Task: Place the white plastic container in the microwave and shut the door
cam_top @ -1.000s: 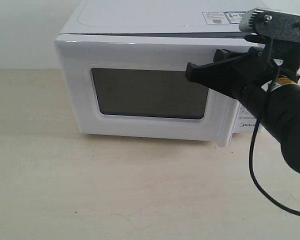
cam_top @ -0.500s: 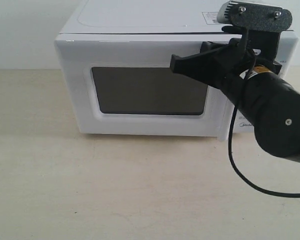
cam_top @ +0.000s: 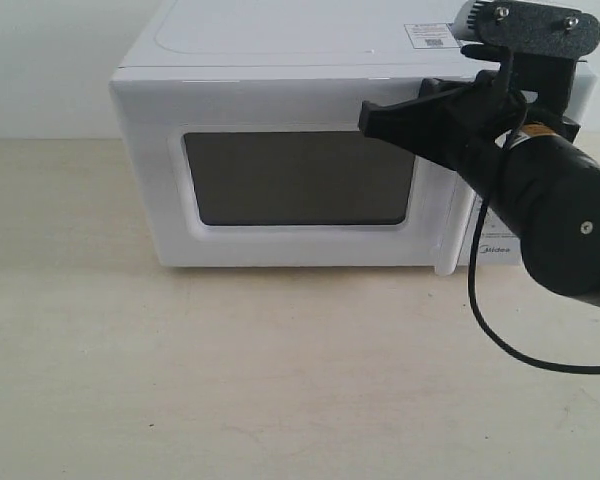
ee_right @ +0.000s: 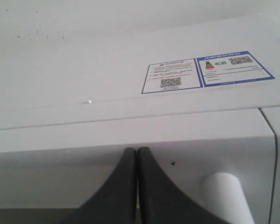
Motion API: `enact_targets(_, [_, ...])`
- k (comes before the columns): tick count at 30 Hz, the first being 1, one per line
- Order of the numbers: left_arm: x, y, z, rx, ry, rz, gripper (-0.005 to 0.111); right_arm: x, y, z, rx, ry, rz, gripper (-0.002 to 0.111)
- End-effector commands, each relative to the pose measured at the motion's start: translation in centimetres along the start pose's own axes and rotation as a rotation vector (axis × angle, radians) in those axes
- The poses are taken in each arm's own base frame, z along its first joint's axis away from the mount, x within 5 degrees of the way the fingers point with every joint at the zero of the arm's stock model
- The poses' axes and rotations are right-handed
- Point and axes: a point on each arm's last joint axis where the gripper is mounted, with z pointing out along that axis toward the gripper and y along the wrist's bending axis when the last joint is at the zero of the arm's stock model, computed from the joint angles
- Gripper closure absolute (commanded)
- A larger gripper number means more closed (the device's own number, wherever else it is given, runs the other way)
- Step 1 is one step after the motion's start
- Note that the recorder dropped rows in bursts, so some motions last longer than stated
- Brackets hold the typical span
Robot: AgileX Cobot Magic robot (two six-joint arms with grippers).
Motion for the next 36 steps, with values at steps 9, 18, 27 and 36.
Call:
enact_targets(9, [-0.2, 0.0, -0.1, -0.002, -0.026, -0.014, 0.102, -0.1, -0.5, 0.2, 0.013, 0.034, 0.019, 0.108])
enact_targets(18, [-0.2, -0.2, -0.1, 0.012, -0.033, -0.033, 0.102, -3.9, -0.3, -2.6, -0.069, 0.005, 0.025, 0.108])
enact_targets(27, [-0.3, -0.3, -0.1, 0.031, -0.043, -0.058, 0.102, -7.2, -1.7, -7.9, -0.124, -0.085, 0.008, 0.108])
enact_targets(36, [-0.5, -0.6, -0.1, 0.062, -0.056, -0.056, 0.102, -4.5, -6.3, -15.1, -0.082, -0.12, 0.033, 0.108])
